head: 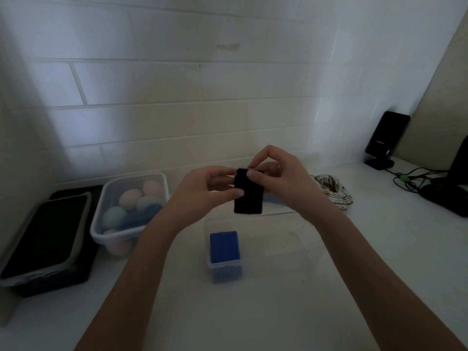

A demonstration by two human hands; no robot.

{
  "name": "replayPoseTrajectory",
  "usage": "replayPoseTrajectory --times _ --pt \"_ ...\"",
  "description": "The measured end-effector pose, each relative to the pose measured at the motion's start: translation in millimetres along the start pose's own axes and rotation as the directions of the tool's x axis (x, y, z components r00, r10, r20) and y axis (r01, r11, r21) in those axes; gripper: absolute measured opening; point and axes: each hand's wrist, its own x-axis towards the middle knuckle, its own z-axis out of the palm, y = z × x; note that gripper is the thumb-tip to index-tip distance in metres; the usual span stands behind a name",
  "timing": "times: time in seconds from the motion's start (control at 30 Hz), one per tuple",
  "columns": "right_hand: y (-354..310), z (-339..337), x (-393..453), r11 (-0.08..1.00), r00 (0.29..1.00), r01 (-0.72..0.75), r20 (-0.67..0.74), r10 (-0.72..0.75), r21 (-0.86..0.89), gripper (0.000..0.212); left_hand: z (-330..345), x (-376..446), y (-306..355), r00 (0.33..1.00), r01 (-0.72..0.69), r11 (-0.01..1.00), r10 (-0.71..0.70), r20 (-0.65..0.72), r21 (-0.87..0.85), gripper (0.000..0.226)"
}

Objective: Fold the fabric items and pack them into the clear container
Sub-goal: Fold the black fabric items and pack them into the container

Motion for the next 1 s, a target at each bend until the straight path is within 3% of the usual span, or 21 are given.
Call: replayPoseTrajectory --times 0.07,0.13,0.27,0.37,0.53,0.7,0.87,1.0 --pt "5.9 -4.1 -10.9 0.998 0.998 -0.049 0.041 0.050 -0.031 0.017 -6.3 -13.5 5.4 0.993 -0.087 0.978 0.099 -0.057 0.192 0.028" --pt "13.8 -6.6 -20.8 0.988 0.991 -0.090 0.090 0.101 -0.123 0.019 -9.5 -28.5 13.7 0.987 -0.159 0.930 0.153 0.044 0.332 0.016" --pt "28.1 -1.2 -35.5 0.941 0.963 -0.160 0.162 0.215 -0.300 0.017 -3.1 -43.5 13.8 0.937 -0.221 0.792 0.010 0.350 0.569 0.006" --pt "33.1 8.0 -43.8 0.893 0.941 -0.176 0.194 0.276 -0.413 0.016 2.6 -43.6 7.0 0.927 -0.219 0.688 -0.074 0.368 0.691 0.014" --pt "32.6 8.0 -45.0 0.857 0.917 -0.154 0.253 0.310 -0.492 0.012 11.5 -44.7 8.1 0.929 -0.175 0.592 -0.164 0.331 0.787 0.021" --pt "29.9 1.6 -48.4 0.819 0.880 -0.179 0.284 0.381 -0.545 0.026 15.6 -44.3 7.7 0.936 -0.133 0.574 -0.194 0.292 0.808 0.026" --pt "27.3 5.7 -44.2 0.712 0.876 -0.014 0.335 0.347 -0.702 0.025 18.5 -43.7 6.5 0.927 -0.140 0.536 -0.225 0.301 0.832 0.037" --pt "24.0 6.2 -46.0 0.667 0.876 0.020 0.334 0.347 -0.745 0.032 18.4 -43.1 8.0 0.919 -0.153 0.517 -0.239 0.313 0.842 0.037"
